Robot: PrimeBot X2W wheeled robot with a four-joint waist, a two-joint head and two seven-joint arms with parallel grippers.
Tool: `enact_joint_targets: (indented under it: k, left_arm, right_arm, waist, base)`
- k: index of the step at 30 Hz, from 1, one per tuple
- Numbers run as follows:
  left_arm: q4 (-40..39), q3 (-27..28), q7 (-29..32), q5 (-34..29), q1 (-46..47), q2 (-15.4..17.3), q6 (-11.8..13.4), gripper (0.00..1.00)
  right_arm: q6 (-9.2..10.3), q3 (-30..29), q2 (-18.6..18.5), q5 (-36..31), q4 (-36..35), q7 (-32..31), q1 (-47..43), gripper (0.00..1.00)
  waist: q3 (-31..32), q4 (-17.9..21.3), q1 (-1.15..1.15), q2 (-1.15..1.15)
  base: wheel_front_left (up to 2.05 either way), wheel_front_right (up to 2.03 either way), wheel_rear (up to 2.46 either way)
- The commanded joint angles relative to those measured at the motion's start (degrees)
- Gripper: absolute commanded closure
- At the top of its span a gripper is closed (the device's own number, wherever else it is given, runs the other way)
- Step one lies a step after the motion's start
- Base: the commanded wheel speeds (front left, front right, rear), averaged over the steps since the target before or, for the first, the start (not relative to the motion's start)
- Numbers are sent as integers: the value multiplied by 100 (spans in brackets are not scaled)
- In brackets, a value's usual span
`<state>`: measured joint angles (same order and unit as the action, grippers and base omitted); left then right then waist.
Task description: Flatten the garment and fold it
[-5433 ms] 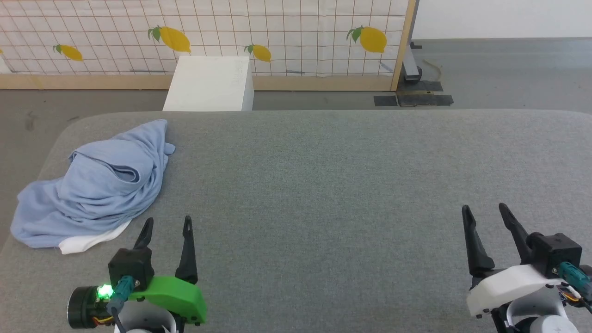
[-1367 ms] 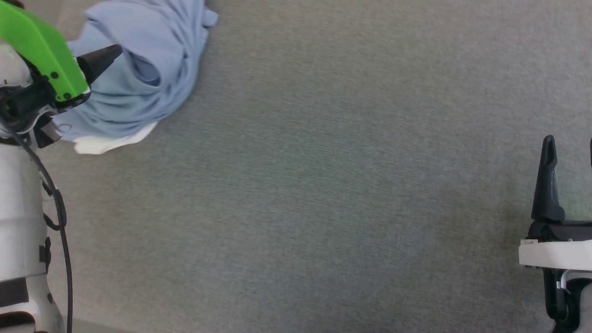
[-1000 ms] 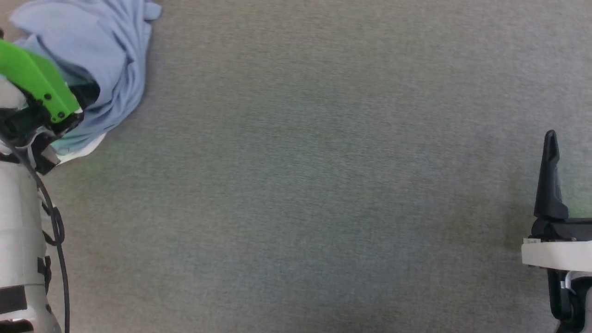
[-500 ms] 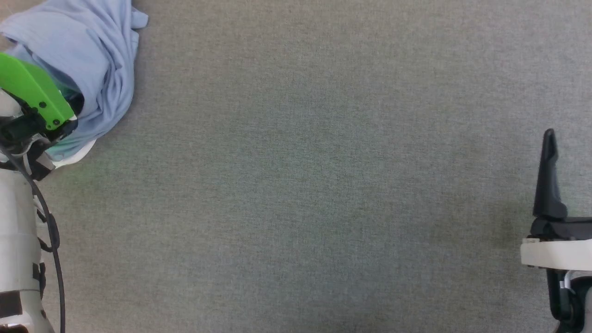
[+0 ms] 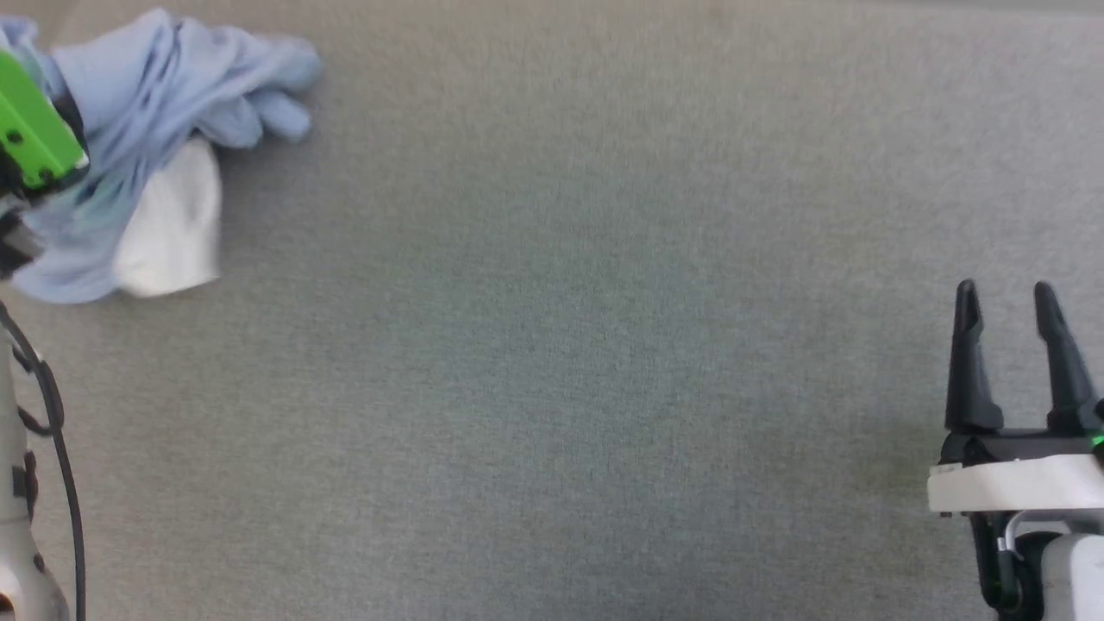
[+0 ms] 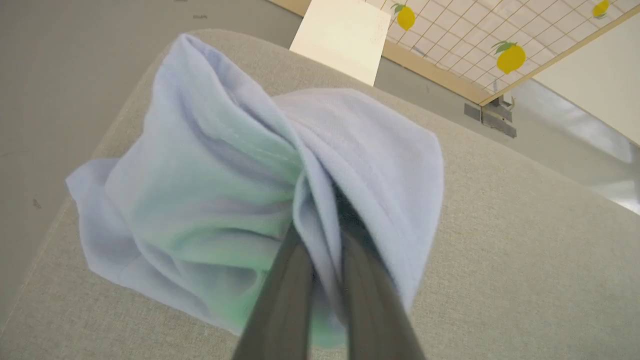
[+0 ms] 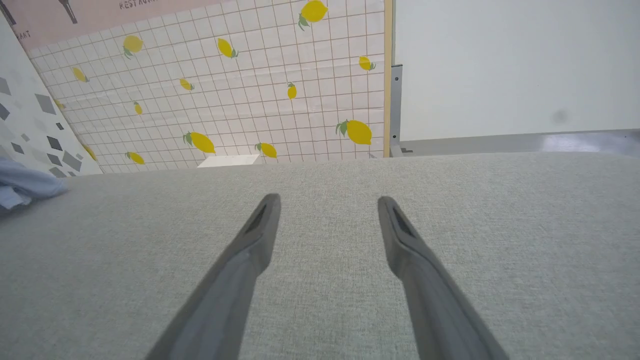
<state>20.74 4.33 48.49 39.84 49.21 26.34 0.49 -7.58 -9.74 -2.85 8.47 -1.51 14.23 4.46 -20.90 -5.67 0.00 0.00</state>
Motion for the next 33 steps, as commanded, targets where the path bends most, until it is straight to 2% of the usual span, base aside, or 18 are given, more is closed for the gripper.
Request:
enact_joint_targets:
  k: [1, 5, 11, 19, 25, 27, 30, 33]
  left_arm:
    - [-96, -40, -28, -13, 165, 23, -69, 100]
    - [-283, -206, 62, 26, 392, -42, -207, 100]
    - [-534, -436, 277, 138, 773, -238, -278, 100]
    - [-827, -919, 702, 428, 888, -711, -438, 100]
    - [-1154, -1342, 888, 841, 640, -1351, -559, 100]
    - [-1278, -1752, 838, 943, 84, -1720, -632, 100]
    - [-1269, -1963, 613, 853, -273, -1809, -684, 100]
    - [-1176, -2237, 228, 647, -644, -1757, -748, 100]
  right_arm:
    - [9, 19, -3, 80, 78, 55, 15, 0]
    - [9, 24, -3, 247, 239, 72, -23, 0]
    - [9, -32, -3, 470, 295, 75, -100, 0]
    - [9, -121, -3, 622, 307, 76, -256, 0]
    - [9, -182, -3, 635, 322, 76, -342, 0]
    - [9, -109, -3, 665, 318, 76, -303, 0]
    - [9, -79, -3, 694, 312, 76, -281, 0]
    - [9, -30, -3, 739, 323, 76, -231, 0]
  waist:
    - [458, -43, 0, 0]
    - [818, -64, 0, 0]
    - [1230, -22, 0, 0]
    - [1593, 191, 0, 0]
    - [1705, 426, 0, 0]
    - [1631, 714, 0, 0]
    - [1540, 857, 0, 0]
    - [1437, 1016, 0, 0]
  base:
    - [0, 0, 0]
    - [0, 0, 0]
    - [0, 0, 0]
    - [0, 0, 0]
    - [0, 0, 0]
    - [0, 0, 0]
    - [0, 0, 0]
    - [0, 0, 0]
